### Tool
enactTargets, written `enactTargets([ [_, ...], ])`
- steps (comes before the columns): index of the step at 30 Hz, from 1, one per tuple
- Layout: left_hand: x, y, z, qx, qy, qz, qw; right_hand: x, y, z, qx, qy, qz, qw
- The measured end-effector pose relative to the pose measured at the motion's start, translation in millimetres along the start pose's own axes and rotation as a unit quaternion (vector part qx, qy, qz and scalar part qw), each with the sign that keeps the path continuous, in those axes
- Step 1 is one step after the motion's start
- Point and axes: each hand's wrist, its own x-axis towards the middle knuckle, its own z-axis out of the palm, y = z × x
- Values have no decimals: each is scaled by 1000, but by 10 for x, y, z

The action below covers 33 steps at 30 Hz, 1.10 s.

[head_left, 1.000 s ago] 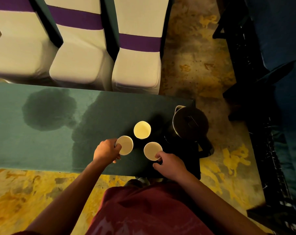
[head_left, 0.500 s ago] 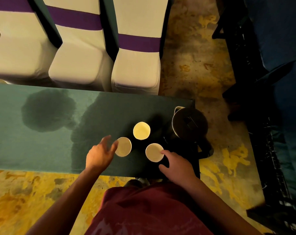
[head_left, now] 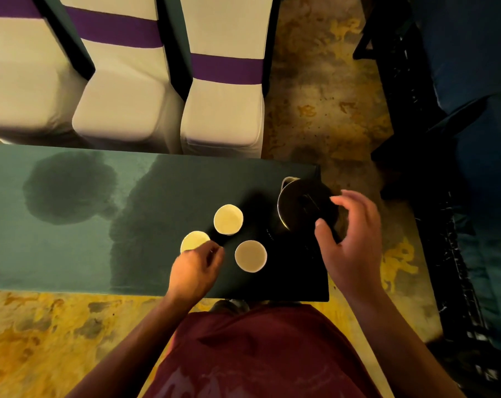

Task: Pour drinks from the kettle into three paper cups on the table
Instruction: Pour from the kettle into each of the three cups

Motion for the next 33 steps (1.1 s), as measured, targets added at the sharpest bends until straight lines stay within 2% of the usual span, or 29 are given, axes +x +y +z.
enactTargets([
  [4,42,84,221,-52,-154,-73,984,19,352,80,23,-53,84,995],
  [6,55,97,332,-57,-182,-121,974,-33,486,105,63,-86,121,987],
  [9,43,113,476,-87,-180,-164,966,-92,638,120,96,-108,148,978],
  [12,22,148,547,-113,-159,-194,961,-67,735,107,125,-199,227,945],
  [15,3,179,595,-130,-139,-212,959,-27,838,107,166,-269,237,919],
  [22,-21,148,669,-151,-113,-203,961,139,770,99,268,-307,265,874],
  [29,-74,112,699,-169,-99,-201,960,257,601,53,296,-270,221,889],
  [33,-63,73,715,-192,-100,-197,956,254,631,-196,286,-307,181,889],
])
